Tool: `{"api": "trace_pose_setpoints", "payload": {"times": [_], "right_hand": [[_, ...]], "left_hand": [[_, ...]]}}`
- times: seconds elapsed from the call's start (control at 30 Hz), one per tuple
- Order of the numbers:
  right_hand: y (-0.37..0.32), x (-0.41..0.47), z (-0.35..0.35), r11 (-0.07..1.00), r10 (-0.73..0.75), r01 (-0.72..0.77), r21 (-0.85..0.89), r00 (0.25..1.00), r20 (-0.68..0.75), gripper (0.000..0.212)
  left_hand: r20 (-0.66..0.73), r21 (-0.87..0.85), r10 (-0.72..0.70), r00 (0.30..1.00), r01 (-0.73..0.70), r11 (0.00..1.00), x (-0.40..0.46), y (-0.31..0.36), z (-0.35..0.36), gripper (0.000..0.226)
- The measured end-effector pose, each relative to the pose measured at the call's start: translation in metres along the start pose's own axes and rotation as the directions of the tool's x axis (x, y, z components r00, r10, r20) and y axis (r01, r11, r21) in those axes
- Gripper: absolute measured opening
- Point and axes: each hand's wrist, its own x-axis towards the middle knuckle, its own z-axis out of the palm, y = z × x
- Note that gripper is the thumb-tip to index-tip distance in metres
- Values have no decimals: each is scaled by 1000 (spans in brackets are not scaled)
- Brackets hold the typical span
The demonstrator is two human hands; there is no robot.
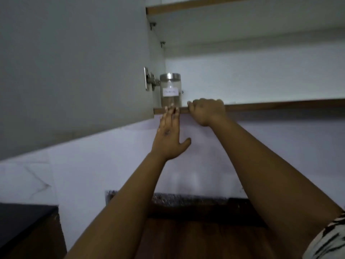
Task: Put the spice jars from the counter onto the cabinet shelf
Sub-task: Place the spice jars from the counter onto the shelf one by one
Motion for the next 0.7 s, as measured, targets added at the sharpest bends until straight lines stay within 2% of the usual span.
{"api": "trace_pose_setpoints", "payload": {"times": [0.07,0.13,0.23,0.33,0.4,0.47,0.57,0.63,0.7], "right_hand": [[8,-21,20,999,-34,34,-1,992,-121,50],[9,-46,42,999,-37,44,30,980,-196,72],[4,-80,71,997,13,7,79,969,-248,86],[8,-120,108,985,83,-68,159,993,-87,84],[17,-154,141,963,118,-133,233,990,79,85],[29,-195,181,930,175,-245,273,950,259,88],[37,-264,237,905,245,-374,204,848,470,92],[30,-308,267,950,200,-299,91,805,558,90],[18,-345,290,961,131,-251,115,781,610,85]], "left_hand": [[32,-58,-35,999,37,998,-26,5,12,97],[107,-138,-133,985,147,979,-58,11,33,95],[337,-187,-284,898,360,914,-114,24,68,97],[463,-238,-317,828,460,855,-170,30,95,97],[551,-224,-381,743,571,790,-211,31,109,97],[633,-167,-454,627,683,711,-254,35,120,96],[699,-125,-489,521,763,634,-308,47,127,91],[711,-104,-516,477,797,594,-339,50,133,87],[733,-92,-521,437,823,561,-360,49,138,91]]}}
